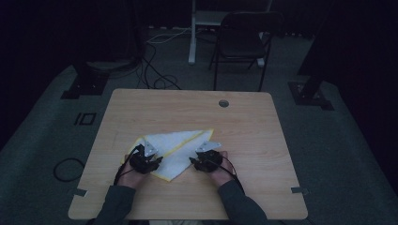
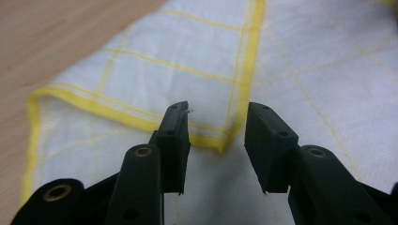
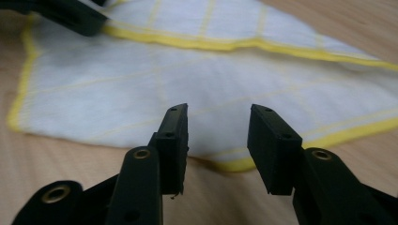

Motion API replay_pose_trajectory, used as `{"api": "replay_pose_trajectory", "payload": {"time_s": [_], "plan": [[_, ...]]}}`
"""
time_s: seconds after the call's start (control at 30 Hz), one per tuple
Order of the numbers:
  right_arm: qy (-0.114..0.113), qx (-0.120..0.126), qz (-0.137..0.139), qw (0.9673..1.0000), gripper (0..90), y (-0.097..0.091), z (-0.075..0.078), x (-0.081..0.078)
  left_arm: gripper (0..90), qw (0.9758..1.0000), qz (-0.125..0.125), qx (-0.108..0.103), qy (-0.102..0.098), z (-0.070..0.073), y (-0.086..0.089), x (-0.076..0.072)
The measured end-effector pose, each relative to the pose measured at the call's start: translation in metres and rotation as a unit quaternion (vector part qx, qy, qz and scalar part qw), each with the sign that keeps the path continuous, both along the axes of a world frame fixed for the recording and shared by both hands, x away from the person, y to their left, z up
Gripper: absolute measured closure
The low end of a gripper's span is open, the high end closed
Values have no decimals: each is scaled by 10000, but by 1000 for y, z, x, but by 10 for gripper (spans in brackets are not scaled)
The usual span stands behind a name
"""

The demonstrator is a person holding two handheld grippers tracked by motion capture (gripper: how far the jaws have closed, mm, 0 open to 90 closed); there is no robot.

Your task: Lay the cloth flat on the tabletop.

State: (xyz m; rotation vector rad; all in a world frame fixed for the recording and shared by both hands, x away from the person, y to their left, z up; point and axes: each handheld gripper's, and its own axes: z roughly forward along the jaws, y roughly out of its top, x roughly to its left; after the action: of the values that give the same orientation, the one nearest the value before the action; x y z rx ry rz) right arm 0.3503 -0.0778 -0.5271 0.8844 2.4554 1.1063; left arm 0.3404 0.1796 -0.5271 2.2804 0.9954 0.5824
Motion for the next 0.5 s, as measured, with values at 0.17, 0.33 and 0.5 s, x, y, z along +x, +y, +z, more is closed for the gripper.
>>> {"api": "replay_pose_trajectory", "payload": {"time_s": [0.17, 0.33, 0.5], "plan": [[28, -77, 230, 9997, 565, 14, -6, -6, 705, 9999, 11, 151, 49, -1, -4, 4], [110, -132, 246, 9995, 573, 16, -10, -4, 856, 9998, 47, 174, -22, 8, -4, 13], [204, -135, 217, 9995, 583, 14, -12, -6, 864, 9995, 241, 103, -170, 22, 2, 30]]}}
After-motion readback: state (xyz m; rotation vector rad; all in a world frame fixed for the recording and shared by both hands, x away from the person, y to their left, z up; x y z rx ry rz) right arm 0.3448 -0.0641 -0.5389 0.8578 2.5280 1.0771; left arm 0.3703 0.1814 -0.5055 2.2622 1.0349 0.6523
